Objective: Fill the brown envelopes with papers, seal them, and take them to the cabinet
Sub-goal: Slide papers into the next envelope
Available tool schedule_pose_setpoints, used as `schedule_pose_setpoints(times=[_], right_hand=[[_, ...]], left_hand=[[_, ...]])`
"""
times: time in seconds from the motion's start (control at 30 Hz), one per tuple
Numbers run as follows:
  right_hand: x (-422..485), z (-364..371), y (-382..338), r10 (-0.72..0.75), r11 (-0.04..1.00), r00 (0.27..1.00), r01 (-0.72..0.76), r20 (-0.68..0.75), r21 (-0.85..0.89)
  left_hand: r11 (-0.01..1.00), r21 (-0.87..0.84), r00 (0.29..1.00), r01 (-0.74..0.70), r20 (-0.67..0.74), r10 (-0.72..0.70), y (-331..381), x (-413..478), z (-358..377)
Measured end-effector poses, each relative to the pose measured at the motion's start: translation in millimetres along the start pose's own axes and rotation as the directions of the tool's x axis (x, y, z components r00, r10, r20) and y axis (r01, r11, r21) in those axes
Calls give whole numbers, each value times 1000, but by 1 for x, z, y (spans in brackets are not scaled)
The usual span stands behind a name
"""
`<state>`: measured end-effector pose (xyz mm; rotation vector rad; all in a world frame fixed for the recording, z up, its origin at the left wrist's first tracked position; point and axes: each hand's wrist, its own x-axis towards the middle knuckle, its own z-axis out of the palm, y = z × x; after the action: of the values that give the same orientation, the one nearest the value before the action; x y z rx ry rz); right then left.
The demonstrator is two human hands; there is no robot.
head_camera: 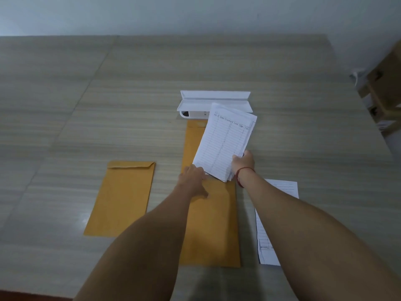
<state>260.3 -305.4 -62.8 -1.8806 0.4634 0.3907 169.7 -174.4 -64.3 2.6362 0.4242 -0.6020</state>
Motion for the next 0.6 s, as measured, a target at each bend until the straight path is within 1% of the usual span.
schedule_pose_setpoints(times=[0.1, 0.17, 0.23, 0.4, 0.5, 0.6], right_hand=[[0, -1, -1, -9, 1000, 1000, 9, 11, 15], [1, -1, -1, -15, 999, 999, 14, 39, 42], [0, 0, 0, -21, 999, 997, 18, 76, 41], [-1, -2, 7, -34, 999, 985, 38, 172, -18], [-1, -5, 9, -60, 992, 974, 82, 218, -92], [-4, -9, 6, -102, 966, 961, 158, 258, -204]], left_hand=[[999, 52, 998, -4, 59, 1, 6, 3, -5], [1000, 12, 997, -15, 81, 14, 6, 4, -5], [997, -67, 996, -35, 79, 41, 3, 6, -2], [978, -197, 995, -74, 45, 85, -4, 7, 1], [966, -251, 999, -54, -15, 52, -8, 12, 2], [962, -270, 998, -31, -66, 14, -9, 16, 1]])
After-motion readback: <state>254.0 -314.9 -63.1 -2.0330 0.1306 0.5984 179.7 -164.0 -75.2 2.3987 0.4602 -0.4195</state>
